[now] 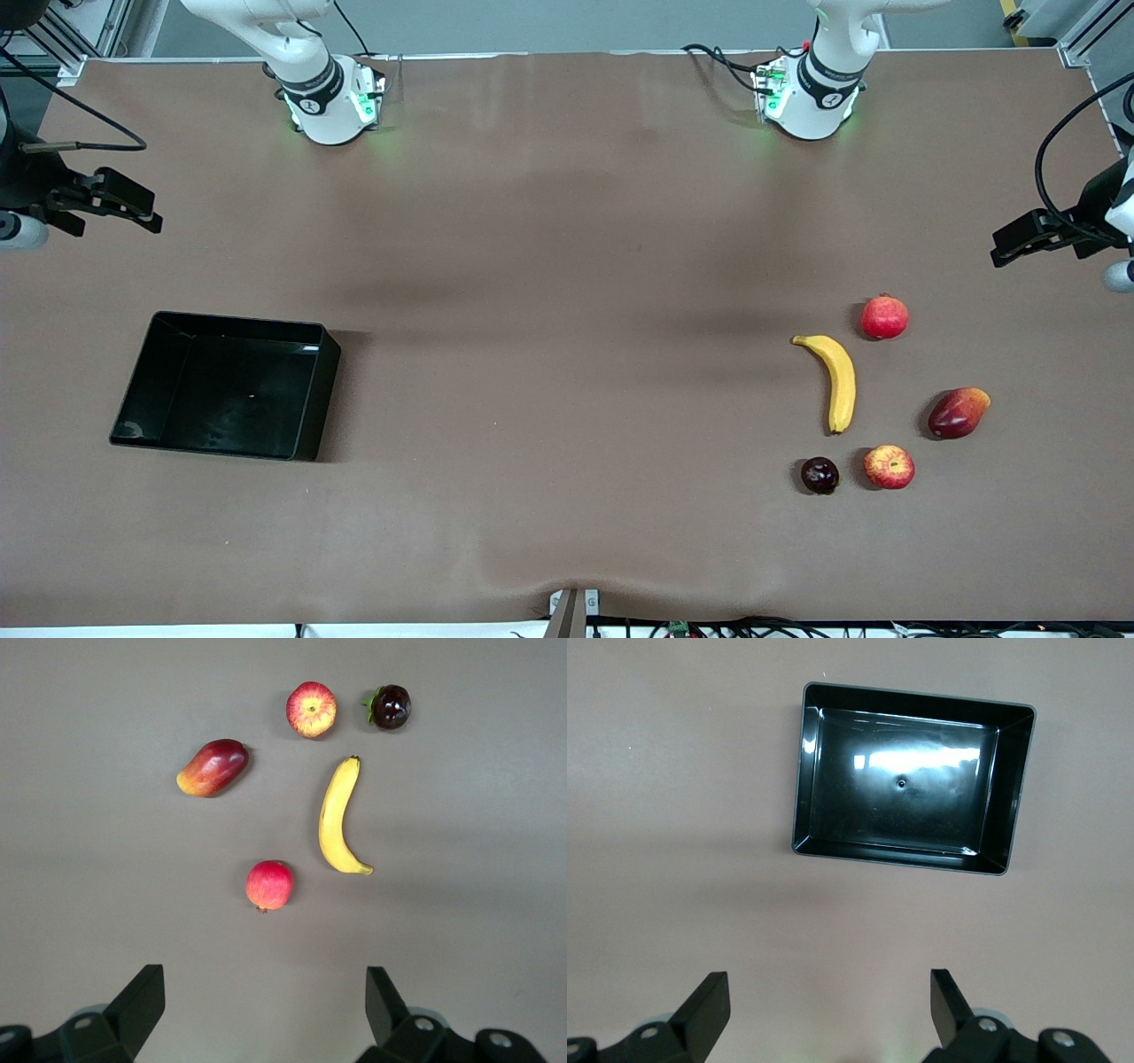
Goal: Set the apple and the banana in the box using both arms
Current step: 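Reach the right gripper to the tray rim while the left gripper reaches the apple, then grip the tray rim with the right gripper while the left gripper grasps the apple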
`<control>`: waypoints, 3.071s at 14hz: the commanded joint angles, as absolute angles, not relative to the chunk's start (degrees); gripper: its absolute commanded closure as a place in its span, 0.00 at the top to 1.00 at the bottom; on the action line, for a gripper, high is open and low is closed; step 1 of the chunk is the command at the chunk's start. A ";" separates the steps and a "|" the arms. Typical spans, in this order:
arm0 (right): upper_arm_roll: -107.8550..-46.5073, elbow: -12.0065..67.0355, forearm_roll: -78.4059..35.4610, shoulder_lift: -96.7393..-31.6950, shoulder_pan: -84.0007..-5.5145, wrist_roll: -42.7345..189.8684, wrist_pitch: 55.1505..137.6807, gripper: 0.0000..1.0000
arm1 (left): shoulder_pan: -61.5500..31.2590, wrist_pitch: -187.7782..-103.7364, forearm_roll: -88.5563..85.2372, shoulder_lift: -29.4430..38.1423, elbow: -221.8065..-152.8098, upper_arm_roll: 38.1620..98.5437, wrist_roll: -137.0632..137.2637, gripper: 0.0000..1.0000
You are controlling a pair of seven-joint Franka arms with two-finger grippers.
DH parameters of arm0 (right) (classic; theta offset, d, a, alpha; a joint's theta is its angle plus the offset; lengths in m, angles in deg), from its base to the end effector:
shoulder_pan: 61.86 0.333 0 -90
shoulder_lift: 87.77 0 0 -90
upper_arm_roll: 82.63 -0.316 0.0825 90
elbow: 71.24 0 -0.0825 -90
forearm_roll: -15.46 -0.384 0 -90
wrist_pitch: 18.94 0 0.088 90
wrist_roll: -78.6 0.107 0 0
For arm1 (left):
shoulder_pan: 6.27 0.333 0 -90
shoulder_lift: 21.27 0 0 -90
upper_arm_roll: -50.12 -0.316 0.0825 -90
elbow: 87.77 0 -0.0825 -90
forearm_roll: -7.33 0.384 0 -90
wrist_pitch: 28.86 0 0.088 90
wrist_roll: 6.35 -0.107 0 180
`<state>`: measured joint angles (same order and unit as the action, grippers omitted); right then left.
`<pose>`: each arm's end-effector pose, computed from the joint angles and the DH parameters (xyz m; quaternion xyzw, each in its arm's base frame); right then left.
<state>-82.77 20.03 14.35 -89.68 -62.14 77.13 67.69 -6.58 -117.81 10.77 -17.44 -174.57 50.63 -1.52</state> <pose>0.5378 0.0009 0.6273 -0.9996 -0.0119 0.0237 0.0100 0.5732 -0.0015 0.6117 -0.9988 -0.0351 0.0132 0.0304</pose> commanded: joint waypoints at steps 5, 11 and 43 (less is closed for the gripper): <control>-82.63 20.25 15.11 -89.88 -61.59 78.07 67.98 1.00 | -6.27 -117.19 10.50 -15.04 -172.42 50.47 -2.22 1.00; -82.46 20.16 15.29 -87.69 -63.25 76.58 67.89 1.00 | -5.22 -121.74 10.58 -7.49 -169.33 50.47 -2.04 1.00; -82.54 24.82 17.13 -51.91 -81.89 63.48 109.73 0.00 | -3.81 -161.57 7.25 25.30 -163.80 51.61 -6.00 1.00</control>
